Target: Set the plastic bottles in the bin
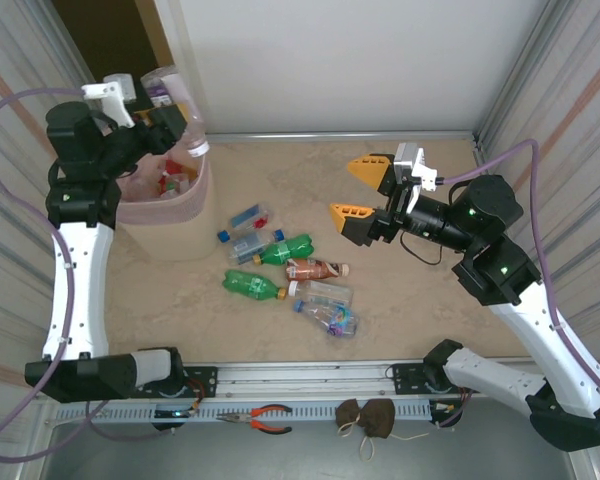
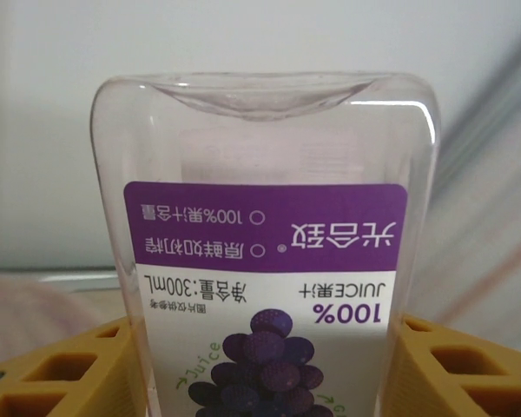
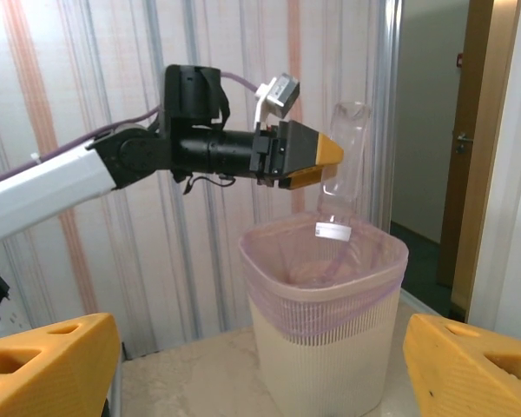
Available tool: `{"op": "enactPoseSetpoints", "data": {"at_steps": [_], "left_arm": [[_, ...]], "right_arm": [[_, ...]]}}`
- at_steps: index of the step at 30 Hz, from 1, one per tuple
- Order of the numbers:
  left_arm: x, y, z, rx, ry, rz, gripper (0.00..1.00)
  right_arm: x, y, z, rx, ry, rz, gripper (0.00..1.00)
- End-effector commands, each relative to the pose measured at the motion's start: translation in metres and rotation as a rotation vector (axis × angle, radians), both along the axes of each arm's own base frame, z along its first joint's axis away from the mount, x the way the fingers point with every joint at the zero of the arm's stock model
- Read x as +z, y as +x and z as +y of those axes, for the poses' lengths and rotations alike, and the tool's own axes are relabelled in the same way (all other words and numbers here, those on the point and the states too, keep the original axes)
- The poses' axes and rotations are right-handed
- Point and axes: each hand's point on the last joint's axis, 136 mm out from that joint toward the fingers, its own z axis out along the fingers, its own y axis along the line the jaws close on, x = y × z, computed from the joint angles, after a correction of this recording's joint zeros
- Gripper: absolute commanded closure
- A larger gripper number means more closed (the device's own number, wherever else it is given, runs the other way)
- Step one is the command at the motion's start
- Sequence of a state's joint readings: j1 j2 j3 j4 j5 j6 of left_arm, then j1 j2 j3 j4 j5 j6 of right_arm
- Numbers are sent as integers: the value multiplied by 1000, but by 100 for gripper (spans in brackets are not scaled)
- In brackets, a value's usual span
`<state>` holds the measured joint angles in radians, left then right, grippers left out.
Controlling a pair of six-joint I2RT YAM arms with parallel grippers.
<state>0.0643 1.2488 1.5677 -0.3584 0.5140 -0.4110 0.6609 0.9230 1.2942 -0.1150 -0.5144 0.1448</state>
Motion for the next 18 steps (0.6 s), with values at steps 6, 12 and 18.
{"op": "enactPoseSetpoints", "data": {"at_steps": [6,12,18], "left_arm": [[-40,14,89,533,-317,226,51],[-84,30,112,720,-504,466,49],[-131,49,120,822,-680,641,48]], "right_arm": [[3,2,-5,-30,9,-20,16],[1,2,-6,-35,3,-18,16],[-1,1,-10,-54,1,-20,16]]}}
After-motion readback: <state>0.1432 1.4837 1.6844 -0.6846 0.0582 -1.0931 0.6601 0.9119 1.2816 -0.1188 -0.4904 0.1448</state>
